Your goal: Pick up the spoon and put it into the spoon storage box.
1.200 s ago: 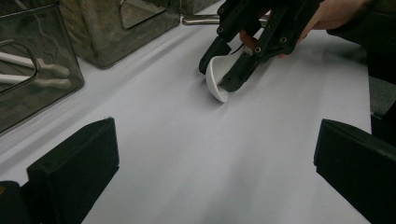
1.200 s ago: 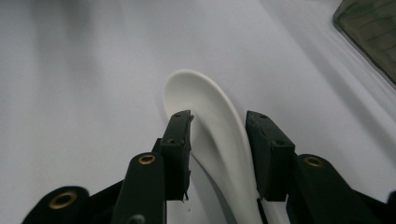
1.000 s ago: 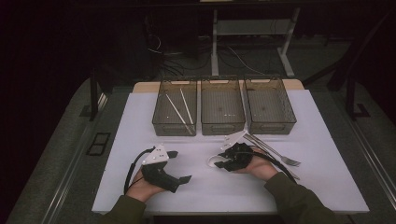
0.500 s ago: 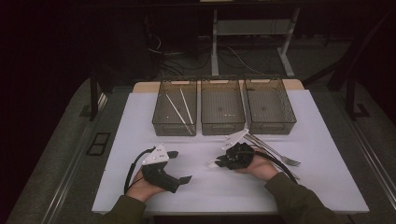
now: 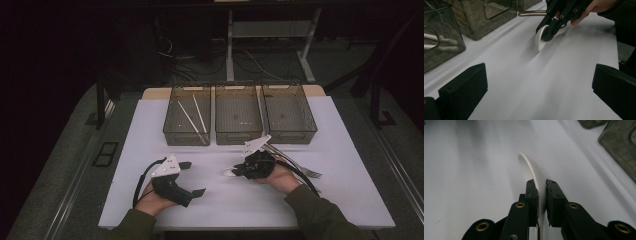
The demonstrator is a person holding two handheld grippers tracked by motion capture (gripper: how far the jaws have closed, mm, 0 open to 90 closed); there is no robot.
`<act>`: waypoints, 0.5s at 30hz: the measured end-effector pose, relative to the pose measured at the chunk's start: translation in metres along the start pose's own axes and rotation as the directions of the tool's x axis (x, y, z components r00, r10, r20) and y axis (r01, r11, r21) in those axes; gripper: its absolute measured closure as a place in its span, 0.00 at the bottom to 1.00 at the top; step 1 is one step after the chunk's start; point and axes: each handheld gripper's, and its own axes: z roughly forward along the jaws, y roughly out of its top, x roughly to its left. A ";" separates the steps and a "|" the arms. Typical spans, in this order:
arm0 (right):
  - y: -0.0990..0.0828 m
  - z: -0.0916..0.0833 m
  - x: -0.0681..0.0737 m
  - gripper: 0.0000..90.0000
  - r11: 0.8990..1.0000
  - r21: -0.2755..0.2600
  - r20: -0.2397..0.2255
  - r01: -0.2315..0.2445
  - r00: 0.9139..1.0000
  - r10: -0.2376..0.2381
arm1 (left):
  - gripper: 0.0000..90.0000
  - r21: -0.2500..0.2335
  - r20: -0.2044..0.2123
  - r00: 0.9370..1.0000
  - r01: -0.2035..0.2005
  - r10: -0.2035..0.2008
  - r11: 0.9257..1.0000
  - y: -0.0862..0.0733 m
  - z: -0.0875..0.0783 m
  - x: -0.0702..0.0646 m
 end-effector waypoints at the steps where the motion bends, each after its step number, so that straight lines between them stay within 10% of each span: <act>1: 0.000 -0.002 0.000 0.90 1.000 -0.005 -0.001 -0.008 1.000 0.008 | 0.00 0.001 0.001 1.000 -0.001 0.001 1.000 0.000 0.000 0.000; 15: 0.002 -0.031 -0.009 0.90 0.994 -0.078 0.039 -0.077 0.996 0.080 | 0.00 -0.003 0.001 1.000 -0.001 0.001 1.000 0.000 0.000 -0.001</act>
